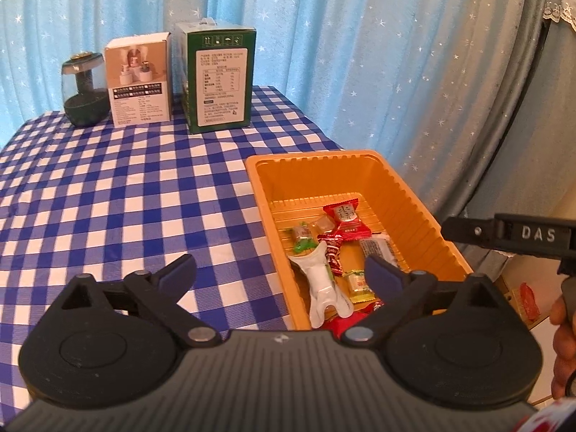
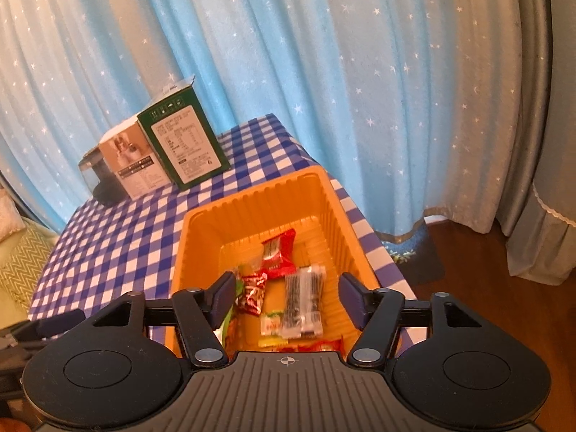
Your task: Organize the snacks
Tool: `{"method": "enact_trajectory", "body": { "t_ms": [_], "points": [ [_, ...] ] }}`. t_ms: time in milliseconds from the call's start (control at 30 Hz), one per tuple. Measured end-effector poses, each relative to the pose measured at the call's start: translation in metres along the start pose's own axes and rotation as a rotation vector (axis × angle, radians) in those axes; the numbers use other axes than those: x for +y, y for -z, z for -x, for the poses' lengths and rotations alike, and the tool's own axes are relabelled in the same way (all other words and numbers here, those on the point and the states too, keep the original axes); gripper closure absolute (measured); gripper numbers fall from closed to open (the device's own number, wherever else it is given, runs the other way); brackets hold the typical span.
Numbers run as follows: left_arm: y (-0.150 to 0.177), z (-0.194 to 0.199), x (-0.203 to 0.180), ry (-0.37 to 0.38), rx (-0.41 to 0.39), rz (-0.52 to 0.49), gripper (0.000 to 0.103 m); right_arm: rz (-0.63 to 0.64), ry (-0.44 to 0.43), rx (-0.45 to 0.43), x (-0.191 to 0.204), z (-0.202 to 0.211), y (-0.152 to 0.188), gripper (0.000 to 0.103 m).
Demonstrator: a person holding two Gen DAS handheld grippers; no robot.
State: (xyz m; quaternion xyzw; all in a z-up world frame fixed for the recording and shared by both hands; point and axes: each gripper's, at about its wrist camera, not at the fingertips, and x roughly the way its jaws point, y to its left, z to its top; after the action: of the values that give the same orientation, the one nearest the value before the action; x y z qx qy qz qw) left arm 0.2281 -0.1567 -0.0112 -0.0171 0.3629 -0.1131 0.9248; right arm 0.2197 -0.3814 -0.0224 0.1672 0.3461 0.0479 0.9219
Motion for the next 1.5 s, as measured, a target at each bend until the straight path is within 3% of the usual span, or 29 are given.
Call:
{"method": "enact_trajectory", "body": {
  "t_ms": [533, 900, 1133, 1333, 1500],
  "points": [
    [0.015, 0.068, 0.007, -0.032, -0.029, 0.019, 0.000, 0.121, 0.042, 0.013, 0.036, 0.060, 0.027, 0.025],
    [0.035, 0.113, 0.026, -0.083, -0.002, 0.082, 0.000, 0.172, 0.067, 0.008, 0.063, 0.097, 0.047, 0.024],
    [0.044, 0.135, 0.034, -0.070, 0.012, 0.099, 0.000, 0.204, 0.064, -0.004, 0.078, 0.119, 0.060, 0.024],
    [0.053, 0.157, 0.031, -0.077, -0.013, 0.093, 0.000, 0.192, 0.033, 0.012, 0.082, 0.133, 0.069, 0.024],
    [0.058, 0.172, 0.023, -0.130, -0.026, 0.052, 0.000, 0.206, 0.031, 0.006, 0.088, 0.145, 0.074, 0.024]
  ]
}}
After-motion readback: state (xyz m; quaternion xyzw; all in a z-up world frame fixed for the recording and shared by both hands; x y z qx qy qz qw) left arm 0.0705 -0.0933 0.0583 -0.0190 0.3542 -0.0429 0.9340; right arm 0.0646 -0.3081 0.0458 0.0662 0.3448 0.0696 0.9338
